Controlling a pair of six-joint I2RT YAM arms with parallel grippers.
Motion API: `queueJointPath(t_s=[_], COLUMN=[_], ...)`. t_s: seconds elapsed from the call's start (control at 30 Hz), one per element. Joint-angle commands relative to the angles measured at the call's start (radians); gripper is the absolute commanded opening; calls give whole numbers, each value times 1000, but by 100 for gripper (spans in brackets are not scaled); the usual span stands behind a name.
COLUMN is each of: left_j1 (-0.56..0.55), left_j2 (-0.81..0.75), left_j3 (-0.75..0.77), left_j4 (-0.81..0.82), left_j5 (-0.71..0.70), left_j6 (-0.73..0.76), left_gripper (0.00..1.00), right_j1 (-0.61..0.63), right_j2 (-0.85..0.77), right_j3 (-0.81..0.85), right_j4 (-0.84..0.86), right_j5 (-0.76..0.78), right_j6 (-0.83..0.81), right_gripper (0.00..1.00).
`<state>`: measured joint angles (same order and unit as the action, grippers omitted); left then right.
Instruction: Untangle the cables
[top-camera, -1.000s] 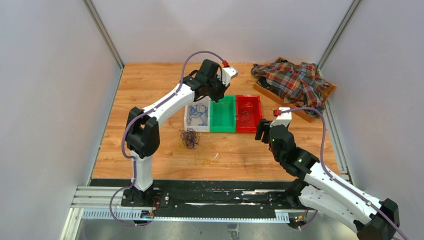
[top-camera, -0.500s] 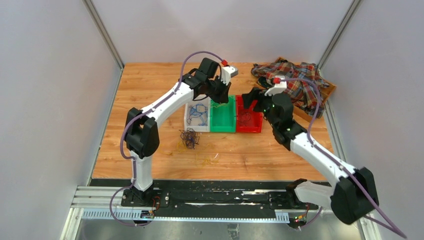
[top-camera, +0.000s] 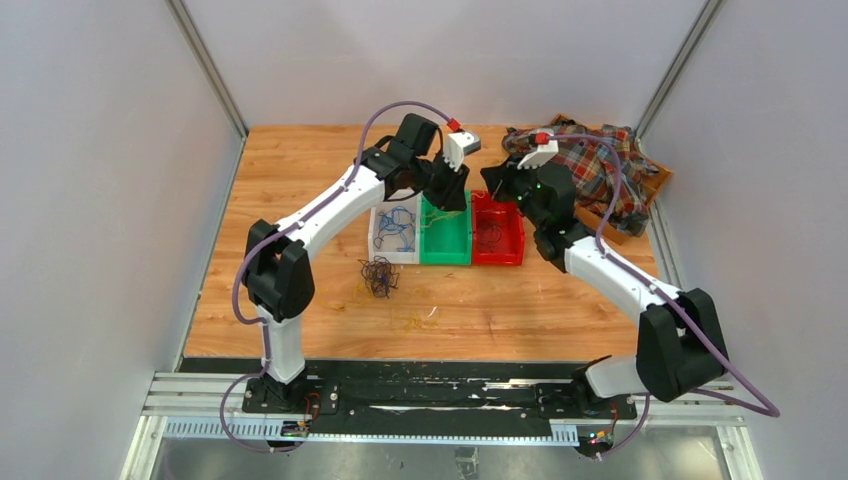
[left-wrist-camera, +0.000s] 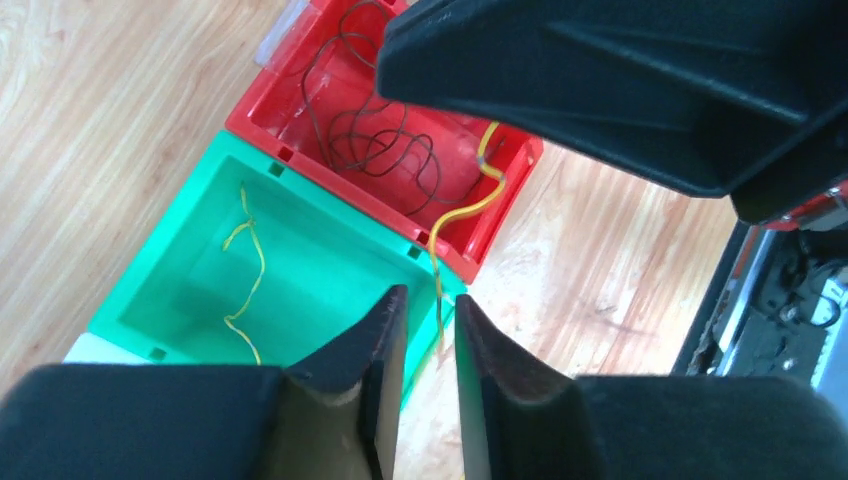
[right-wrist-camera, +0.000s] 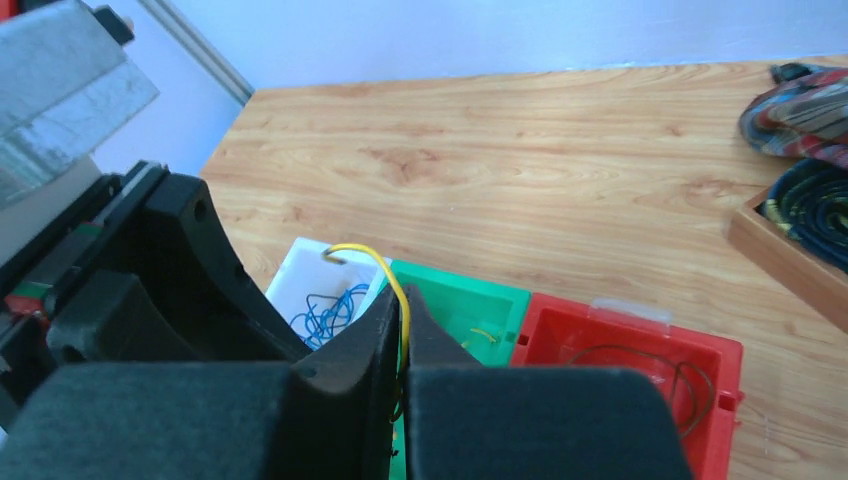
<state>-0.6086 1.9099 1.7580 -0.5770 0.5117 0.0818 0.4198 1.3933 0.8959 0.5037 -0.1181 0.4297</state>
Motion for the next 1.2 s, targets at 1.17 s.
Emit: queueJointPath(t_s=[1.17], left_j1=[215], left_j2=[-474], left_j3=[-447], left_j4=[37], left_j5=[35], left_j6=[110], left_gripper=[78], right_j1=[155], right_j2=[529], right_j3=[447], right_j4=[56], right_j5=[149], right_j6=[-381], right_gripper=[1])
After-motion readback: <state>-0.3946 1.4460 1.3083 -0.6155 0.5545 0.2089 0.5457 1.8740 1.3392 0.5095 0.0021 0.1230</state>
